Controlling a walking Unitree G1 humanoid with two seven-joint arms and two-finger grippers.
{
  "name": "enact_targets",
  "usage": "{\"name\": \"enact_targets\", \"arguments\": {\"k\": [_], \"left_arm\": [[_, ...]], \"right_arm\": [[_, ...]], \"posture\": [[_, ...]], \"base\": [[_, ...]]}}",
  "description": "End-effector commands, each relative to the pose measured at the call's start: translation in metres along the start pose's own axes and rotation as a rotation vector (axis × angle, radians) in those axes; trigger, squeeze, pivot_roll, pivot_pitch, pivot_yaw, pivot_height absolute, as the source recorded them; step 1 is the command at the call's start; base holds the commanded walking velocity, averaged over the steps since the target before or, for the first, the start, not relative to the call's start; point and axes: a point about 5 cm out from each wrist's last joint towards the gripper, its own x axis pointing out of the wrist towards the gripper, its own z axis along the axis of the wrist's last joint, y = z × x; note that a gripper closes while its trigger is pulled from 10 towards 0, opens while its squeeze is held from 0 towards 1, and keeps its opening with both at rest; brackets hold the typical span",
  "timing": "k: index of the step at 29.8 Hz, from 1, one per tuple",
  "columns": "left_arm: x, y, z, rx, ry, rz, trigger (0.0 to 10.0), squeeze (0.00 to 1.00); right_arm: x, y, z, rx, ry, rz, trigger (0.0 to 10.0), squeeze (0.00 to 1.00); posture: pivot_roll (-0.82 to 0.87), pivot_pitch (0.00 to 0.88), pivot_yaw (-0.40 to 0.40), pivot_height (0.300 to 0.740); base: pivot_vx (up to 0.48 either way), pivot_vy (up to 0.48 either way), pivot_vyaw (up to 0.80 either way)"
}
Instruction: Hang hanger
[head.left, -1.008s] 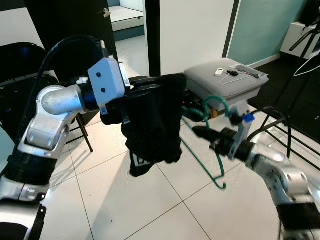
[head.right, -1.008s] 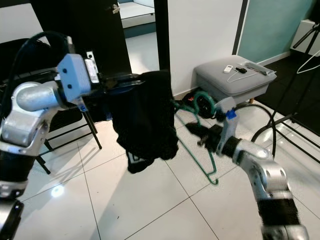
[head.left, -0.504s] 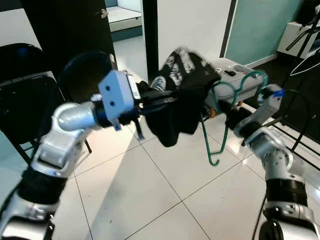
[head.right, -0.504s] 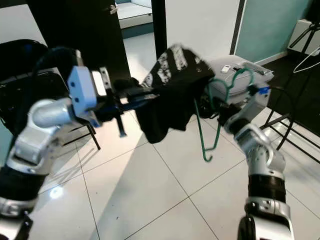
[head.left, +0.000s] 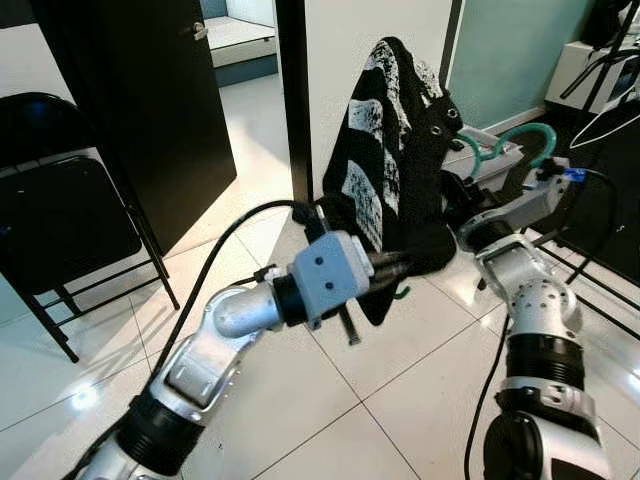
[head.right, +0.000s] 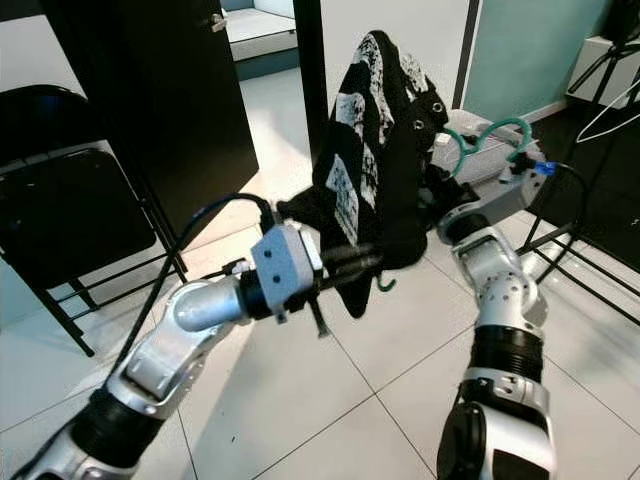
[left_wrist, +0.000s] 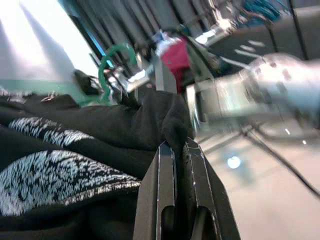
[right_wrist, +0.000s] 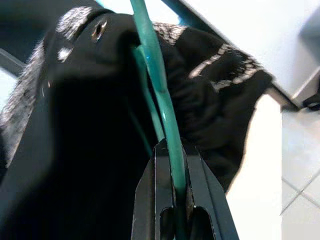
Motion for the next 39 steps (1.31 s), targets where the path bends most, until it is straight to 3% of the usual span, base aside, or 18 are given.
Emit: {"name": "enact_targets", "arguments": {"k": [1,3,6,9,10,12,14,17,20,25,27,32,39], "left_arm": [[0.007,-0.012,-0.003,-0.011,0.014,-0.047,10.0,0.0],[0.009,-0.013,-0.005,-0.004,0.023,-0.043,10.0,0.0],[0.0,-0.012,-0.029,0.117,0.176,-0.067,10.0,0.0],[-0.025,0.012,-0.047,0.223,0.311,0.013,10.0,0.0],[-0.025,0.012,-0.047,0.223,0.311,0.013,10.0,0.0],[-0.042,0.031,-0.052,0.28,0.38,0.074,10.0,0.0],[-0.049,0.038,-0.053,0.3,0.403,0.097,10.0,0.0],[-0.073,0.058,-0.054,0.366,0.481,0.138,10.0,0.0],[-0.082,0.063,-0.054,0.386,0.508,0.151,10.0,0.0],[-0.08,0.057,-0.053,0.376,0.485,0.142,10.0,0.0],[-0.073,0.046,-0.053,0.339,0.447,0.124,10.0,0.0],[-0.061,0.035,-0.048,0.27,0.366,0.134,10.0,0.0],[-0.049,0.03,-0.035,0.205,0.263,0.153,10.0,0.0]], "right_arm": [[0.004,0.015,0.011,-0.004,-0.06,0.04,10.0,0.0],[0.005,0.017,0.009,0.031,-0.063,0.047,10.0,0.0],[0.007,0.021,0.011,0.081,-0.073,0.062,10.0,0.0],[0.005,0.024,0.013,0.096,-0.062,0.094,10.0,0.0],[0.005,0.024,0.013,0.096,-0.062,0.094,10.0,0.0],[0.003,0.025,0.016,0.109,-0.073,0.11,10.0,0.0],[0.003,0.026,0.018,0.118,-0.083,0.113,10.0,0.0],[0.001,0.027,0.032,0.198,-0.188,0.129,10.0,0.0],[0.0,0.029,0.044,0.227,-0.264,0.145,10.0,0.0],[-0.001,0.027,0.053,0.199,-0.311,0.129,10.0,0.0],[0.0,0.024,0.057,0.14,-0.332,0.084,10.0,0.0],[-0.001,0.013,0.06,0.094,-0.366,-0.018,10.0,0.0],[-0.001,0.008,0.063,0.009,-0.389,-0.079,10.0,0.0]], "posture": [[-0.05,0.0,0.038,0.74],[-0.06,0.0,0.043,0.74],[-0.07,0.0,0.051,0.74],[-0.07,0.0,0.05,0.74],[-0.07,0.0,0.05,0.74],[-0.07,0.003,0.051,0.74],[-0.07,0.003,0.051,0.74],[-0.06,0.004,0.047,0.74],[-0.06,0.003,0.046,0.74],[-0.06,0.004,0.043,0.74],[-0.06,0.002,0.04,0.74],[-0.06,0.0,0.036,0.74],[-0.05,0.0,0.037,0.74]], "base": [[0.0,0.0,0.0],[0.0,0.0,0.0],[0.0,0.0,0.0],[0.0,0.0,0.0],[0.0,0.0,0.0],[0.0,0.0,0.0],[0.0,0.0,0.0],[0.0,0.0,0.0],[0.0,0.0,0.0],[0.0,0.0,0.0],[0.0,0.0,0.0],[0.0,0.0,0.0],[0.0,0.0,0.0]]}}
